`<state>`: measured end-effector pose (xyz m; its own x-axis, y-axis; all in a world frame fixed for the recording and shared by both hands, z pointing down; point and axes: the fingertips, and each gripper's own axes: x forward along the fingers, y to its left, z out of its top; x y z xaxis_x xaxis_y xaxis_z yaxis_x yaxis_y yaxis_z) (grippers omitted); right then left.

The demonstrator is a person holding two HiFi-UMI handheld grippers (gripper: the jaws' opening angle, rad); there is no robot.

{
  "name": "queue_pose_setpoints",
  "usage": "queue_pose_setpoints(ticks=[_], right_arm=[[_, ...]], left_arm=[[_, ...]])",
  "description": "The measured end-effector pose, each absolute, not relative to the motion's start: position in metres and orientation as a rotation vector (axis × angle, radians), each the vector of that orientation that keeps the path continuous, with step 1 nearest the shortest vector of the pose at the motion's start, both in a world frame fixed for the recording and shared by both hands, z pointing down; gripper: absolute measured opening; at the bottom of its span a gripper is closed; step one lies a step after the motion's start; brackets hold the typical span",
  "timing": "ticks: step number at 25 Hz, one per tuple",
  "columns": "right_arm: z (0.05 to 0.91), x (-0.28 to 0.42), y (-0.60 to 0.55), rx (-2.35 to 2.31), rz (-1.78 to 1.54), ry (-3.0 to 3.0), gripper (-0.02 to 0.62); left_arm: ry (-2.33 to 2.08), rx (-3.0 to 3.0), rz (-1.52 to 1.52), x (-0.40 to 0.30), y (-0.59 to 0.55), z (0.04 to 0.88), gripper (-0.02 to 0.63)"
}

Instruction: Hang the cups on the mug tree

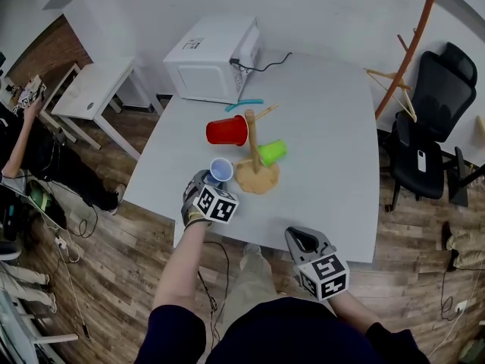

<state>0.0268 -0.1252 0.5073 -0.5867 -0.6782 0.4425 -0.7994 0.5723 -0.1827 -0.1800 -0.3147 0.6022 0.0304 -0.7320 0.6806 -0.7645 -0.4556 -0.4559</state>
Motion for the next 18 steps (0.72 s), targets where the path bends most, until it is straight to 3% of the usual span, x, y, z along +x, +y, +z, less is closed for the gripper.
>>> queue_pose_setpoints(ticks=[18], right_arm=[[0.502, 0.025, -0.115, 1.203, 0.527, -2.506, 0.032]], left_arm=[[-1.555, 2.208, 2.102, -0.172, -0.327, 0.583, 0.249]])
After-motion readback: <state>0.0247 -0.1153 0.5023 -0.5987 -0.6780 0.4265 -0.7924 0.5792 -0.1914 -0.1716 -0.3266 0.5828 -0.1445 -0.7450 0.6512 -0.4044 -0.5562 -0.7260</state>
